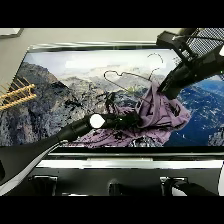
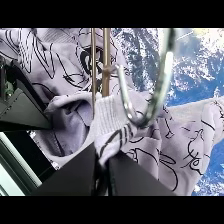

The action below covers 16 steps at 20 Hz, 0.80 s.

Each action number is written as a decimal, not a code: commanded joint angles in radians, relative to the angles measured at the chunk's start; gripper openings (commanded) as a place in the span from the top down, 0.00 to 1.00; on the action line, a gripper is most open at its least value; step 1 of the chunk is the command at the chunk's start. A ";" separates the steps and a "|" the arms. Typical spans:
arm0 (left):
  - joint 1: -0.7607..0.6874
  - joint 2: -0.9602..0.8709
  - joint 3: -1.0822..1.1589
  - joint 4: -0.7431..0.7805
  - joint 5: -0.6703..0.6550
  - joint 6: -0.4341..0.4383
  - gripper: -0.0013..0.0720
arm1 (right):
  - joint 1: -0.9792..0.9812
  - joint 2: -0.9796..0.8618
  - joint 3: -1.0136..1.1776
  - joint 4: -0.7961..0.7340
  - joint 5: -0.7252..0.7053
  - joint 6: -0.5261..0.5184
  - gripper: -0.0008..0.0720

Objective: Fold the clothes and pants, and hang the long-sleeved shirts on hangers.

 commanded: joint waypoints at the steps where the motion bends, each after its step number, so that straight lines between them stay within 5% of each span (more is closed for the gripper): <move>1: 0.003 -0.001 0.001 0.060 -0.022 -0.001 0.46 | 0.000 0.001 0.000 -0.001 0.001 0.013 0.92; 7: 0.002 -0.015 0.002 0.062 0.060 -0.021 0.47 | 0.000 0.001 0.000 0.000 0.000 0.013 0.92; 8: 0.002 -0.026 0.002 0.062 0.060 -0.036 0.57 | 0.000 0.001 0.000 0.000 0.000 0.013 0.92; 9: 0.002 -0.034 0.002 0.061 0.058 -0.037 0.82 | 0.000 0.001 0.000 0.000 0.001 0.014 0.92; 10: 0.000 -0.041 0.002 0.061 0.061 -0.034 0.94 | 0.000 0.001 0.000 0.000 0.001 0.021 0.92; 16: 0.095 -0.004 0.002 0.087 0.000 -0.026 0.95 | 0.000 0.043 0.000 -0.033 0.023 0.050 0.92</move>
